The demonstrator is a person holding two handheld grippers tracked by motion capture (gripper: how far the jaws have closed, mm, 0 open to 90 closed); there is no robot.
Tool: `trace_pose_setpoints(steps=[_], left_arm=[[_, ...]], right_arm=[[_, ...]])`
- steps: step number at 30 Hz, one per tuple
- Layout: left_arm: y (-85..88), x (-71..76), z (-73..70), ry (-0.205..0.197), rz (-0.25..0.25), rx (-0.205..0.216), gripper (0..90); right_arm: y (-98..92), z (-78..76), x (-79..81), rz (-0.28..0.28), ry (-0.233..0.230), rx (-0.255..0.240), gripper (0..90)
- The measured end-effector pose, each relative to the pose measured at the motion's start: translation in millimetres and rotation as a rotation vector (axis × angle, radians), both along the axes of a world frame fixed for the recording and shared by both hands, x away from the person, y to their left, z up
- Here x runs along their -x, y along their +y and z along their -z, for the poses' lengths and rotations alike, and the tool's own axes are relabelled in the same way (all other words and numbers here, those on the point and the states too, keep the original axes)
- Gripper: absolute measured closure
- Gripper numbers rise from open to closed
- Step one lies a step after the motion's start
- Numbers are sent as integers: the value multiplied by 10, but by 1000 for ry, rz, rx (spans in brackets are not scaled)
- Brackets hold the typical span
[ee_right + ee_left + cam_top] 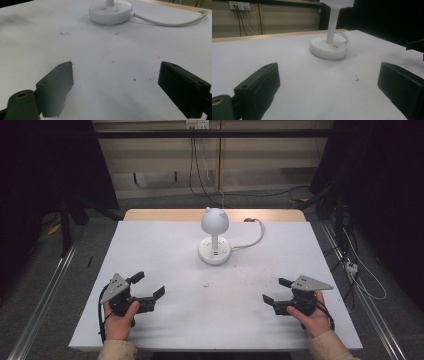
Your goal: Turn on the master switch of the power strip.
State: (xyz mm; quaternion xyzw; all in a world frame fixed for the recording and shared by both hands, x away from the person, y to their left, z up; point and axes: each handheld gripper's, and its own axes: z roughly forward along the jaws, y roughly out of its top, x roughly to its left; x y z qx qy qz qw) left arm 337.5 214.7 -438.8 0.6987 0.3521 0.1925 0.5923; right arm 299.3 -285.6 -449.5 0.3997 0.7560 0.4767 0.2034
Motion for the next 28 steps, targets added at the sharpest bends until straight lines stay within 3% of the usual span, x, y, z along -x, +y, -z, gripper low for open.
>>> trace_pose_setpoints(steps=[20,28], left_arm=[[8,-3,12,4,-5,-7,40],[5,-18,22,18,-15,-34,45]], right_arm=[[-96,28,75,3,7,6,127],[-122,36,89,6,2,12,126]])
